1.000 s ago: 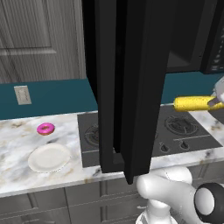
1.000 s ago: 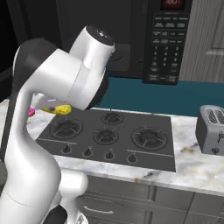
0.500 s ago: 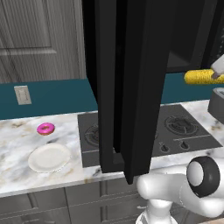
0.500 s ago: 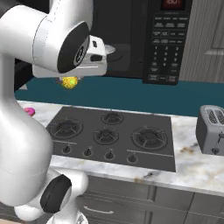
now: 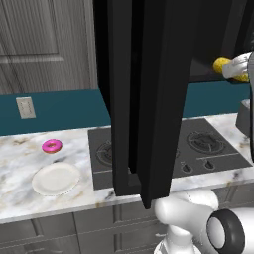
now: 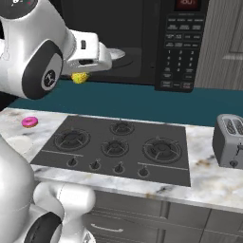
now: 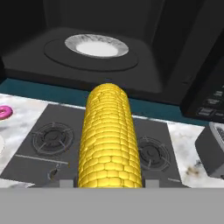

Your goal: Pick the corn from the counter and place it in the microwave.

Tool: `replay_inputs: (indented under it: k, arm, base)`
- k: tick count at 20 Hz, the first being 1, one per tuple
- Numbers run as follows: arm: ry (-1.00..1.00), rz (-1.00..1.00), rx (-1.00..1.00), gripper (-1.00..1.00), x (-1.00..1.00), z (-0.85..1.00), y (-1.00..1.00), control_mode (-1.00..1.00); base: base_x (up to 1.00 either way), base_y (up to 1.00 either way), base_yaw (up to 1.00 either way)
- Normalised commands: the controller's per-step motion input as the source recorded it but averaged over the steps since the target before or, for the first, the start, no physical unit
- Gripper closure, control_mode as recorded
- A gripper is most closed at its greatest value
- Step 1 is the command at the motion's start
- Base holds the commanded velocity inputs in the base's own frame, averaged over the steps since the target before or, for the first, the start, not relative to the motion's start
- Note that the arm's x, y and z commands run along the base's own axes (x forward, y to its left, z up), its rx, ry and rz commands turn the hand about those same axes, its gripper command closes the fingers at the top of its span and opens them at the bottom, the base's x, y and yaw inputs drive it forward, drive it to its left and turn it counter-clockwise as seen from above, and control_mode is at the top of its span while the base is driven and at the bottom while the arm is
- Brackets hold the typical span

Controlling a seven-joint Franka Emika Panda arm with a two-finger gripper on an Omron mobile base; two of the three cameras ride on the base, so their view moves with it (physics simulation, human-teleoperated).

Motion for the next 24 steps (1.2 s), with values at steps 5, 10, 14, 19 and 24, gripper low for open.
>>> replay_inputs:
  k: [5,10,14,19,24]
  arm:
    - [-0.19,-0.22,-0.02,1.0,0.35,0.31,-0.01,-1.0]
    - [-0.03,-0.18,-0.01,1.0,0.33,0.53,0.0,-1.0]
    - [0.0,-0.15,0.0,1.0,0.06,0.6,0.0,-1.0]
    - [0.0,-0.16,0.0,1.0,0.18,0.16,0.0,-1.0]
    - [0.03,-0.16,0.0,1.0,0.47,-0.15,0.0,-1.0]
  base:
    - [0.0,0.0,0.0]
    - [0.0,0.0,0.0]
    - [0.0,0.0,0.0]
    - [0.0,0.0,0.0]
    - [0.0,0.0,0.0]
